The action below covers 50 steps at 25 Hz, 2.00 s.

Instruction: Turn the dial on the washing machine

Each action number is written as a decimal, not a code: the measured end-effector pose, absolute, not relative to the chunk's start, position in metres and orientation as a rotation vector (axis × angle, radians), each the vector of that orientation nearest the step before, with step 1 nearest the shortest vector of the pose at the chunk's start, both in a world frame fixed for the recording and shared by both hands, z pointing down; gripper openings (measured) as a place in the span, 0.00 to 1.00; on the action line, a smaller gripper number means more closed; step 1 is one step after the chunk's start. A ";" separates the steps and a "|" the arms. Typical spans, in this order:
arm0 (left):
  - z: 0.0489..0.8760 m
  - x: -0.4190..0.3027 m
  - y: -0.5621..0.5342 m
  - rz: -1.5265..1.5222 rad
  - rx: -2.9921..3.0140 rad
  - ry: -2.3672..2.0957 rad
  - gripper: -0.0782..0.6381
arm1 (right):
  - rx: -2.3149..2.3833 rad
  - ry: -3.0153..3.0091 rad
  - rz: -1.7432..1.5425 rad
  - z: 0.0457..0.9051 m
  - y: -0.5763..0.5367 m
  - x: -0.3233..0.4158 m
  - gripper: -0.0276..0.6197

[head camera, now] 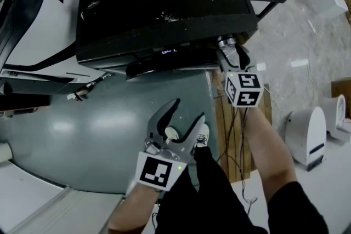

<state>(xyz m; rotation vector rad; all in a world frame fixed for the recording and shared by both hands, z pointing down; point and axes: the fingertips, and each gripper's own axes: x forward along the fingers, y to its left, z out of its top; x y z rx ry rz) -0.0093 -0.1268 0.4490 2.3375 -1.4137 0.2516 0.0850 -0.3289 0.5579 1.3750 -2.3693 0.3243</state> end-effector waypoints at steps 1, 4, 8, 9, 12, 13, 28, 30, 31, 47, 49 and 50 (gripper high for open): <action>0.449 -0.009 -0.126 0.250 2.337 -1.414 0.44 | 1.358 -2.347 0.237 0.557 -0.328 0.085 0.45; 0.451 -0.010 -0.125 0.245 2.330 -1.413 0.44 | 1.338 -2.338 0.170 0.558 -0.326 0.083 0.44; 0.453 -0.010 -0.124 0.243 2.329 -1.409 0.44 | 1.391 -2.387 0.357 0.561 -0.326 0.090 0.48; 0.453 -0.009 -0.124 0.242 2.328 -1.408 0.44 | 1.411 -2.400 0.411 0.561 -0.327 0.092 0.49; 0.452 -0.009 -0.124 0.241 2.328 -1.407 0.44 | 1.446 -2.435 0.542 0.562 -0.327 0.095 0.50; 0.452 -0.009 -0.124 0.241 2.329 -1.408 0.44 | 1.452 -2.444 0.574 0.562 -0.327 0.095 0.51; 0.456 -0.008 -0.123 0.240 2.324 -1.402 0.44 | 1.495 -2.527 0.979 0.557 -0.334 0.086 0.45; 0.456 -0.008 -0.123 0.240 2.325 -1.402 0.44 | 1.511 -2.522 0.954 0.554 -0.336 0.086 0.45; 0.456 -0.009 -0.123 0.240 2.325 -1.403 0.44 | 1.514 -2.520 0.943 0.553 -0.336 0.086 0.46; 0.455 -0.013 -0.125 0.248 2.328 -1.399 0.44 | 1.414 -2.380 0.280 0.558 -0.330 0.085 0.47; 0.456 -0.013 -0.125 0.249 2.327 -1.397 0.44 | 1.435 -2.405 0.372 0.559 -0.329 0.087 0.49; 0.456 -0.014 -0.125 0.248 2.328 -1.397 0.44 | 1.443 -2.414 0.405 0.559 -0.329 0.088 0.49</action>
